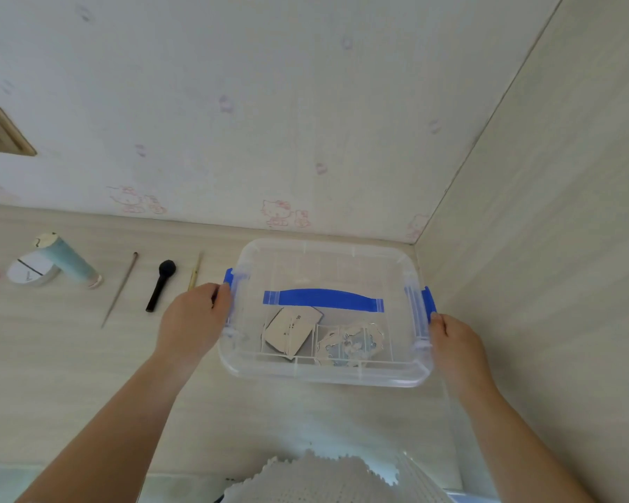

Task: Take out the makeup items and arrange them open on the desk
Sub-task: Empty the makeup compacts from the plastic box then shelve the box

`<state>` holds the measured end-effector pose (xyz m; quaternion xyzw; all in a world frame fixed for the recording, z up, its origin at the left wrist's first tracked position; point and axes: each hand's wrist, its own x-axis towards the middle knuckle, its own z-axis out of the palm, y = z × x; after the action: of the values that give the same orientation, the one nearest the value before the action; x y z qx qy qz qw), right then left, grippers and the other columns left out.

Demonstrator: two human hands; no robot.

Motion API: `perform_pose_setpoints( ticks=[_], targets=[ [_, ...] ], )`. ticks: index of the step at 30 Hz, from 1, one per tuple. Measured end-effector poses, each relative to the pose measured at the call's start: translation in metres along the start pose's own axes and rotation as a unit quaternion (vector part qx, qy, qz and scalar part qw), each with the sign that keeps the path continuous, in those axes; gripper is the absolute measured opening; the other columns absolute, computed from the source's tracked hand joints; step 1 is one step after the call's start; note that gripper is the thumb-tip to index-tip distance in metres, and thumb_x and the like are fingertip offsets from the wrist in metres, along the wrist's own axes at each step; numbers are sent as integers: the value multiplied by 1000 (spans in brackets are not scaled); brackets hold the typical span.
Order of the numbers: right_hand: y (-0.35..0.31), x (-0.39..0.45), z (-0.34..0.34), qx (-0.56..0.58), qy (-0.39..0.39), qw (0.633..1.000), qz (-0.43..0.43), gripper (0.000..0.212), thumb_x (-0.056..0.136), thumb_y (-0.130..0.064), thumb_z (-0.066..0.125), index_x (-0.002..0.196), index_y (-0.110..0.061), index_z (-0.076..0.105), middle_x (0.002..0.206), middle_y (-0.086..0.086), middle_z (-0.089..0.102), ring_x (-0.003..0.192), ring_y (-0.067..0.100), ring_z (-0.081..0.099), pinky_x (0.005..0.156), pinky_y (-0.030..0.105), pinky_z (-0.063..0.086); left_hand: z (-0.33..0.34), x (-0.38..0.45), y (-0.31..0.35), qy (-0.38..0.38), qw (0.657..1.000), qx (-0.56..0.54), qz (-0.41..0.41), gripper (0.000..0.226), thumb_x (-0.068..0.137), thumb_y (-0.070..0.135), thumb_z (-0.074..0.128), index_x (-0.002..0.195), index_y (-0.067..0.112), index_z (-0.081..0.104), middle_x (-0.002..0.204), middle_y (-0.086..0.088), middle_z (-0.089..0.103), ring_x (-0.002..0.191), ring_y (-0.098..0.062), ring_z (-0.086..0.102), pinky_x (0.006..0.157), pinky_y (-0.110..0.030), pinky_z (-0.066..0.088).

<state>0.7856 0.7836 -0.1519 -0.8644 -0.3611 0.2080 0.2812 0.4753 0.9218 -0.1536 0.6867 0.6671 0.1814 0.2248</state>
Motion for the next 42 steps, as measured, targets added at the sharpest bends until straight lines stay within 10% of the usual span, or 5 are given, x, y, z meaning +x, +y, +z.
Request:
perform_pose_setpoints(
  ticks=[5, 9, 13, 27, 42],
  targets=[
    [3, 2, 4, 128, -33, 989, 69, 38, 99, -19, 35, 71, 2, 52, 64, 11, 50, 58, 22, 45, 53, 30, 34, 11, -2, -10, -100, 959, -232, -126, 45, 95, 28, 37, 88, -10, 60, 84, -29, 63, 67, -27, 57, 63, -30, 43],
    [4, 4, 2, 196, -56, 974, 95, 30, 98, -19, 40, 95, 0, 62, 77, 15, 60, 67, 25, 54, 61, 32, 45, 8, -8, -9, -93, 948, -286, -107, 42, 96, 27, 41, 60, 23, 64, 53, 7, 58, 48, -6, 53, 44, -13, 42],
    [5, 2, 3, 218, -42, 970, 100, 33, 93, -18, 48, 125, -18, 55, 98, 3, 67, 82, 22, 64, 75, 36, 51, 3, -15, -10, -64, 948, -308, -52, 30, 96, 32, 42, 80, 25, 67, 77, -10, 65, 71, -17, 58, 71, -34, 48],
    [16, -53, 4, 93, -93, 981, -144, 83, 74, -43, 65, 143, -37, 20, 152, -18, 15, 138, -1, 18, 111, 24, 18, -4, -73, -24, -126, 960, -219, 123, 75, 67, 59, 63, 127, 69, 20, 147, 35, 21, 137, 12, 18, 112, -24, 19],
    [-13, -49, -7, 174, -38, 977, -118, 86, 67, -31, 80, 120, -66, 22, 122, -46, 30, 110, -21, 34, 80, -4, 31, -25, -55, -3, -78, 959, -255, 96, 92, 61, 67, 71, 140, 52, 26, 128, 50, 31, 120, 29, 28, 97, -13, 26]
  ],
)
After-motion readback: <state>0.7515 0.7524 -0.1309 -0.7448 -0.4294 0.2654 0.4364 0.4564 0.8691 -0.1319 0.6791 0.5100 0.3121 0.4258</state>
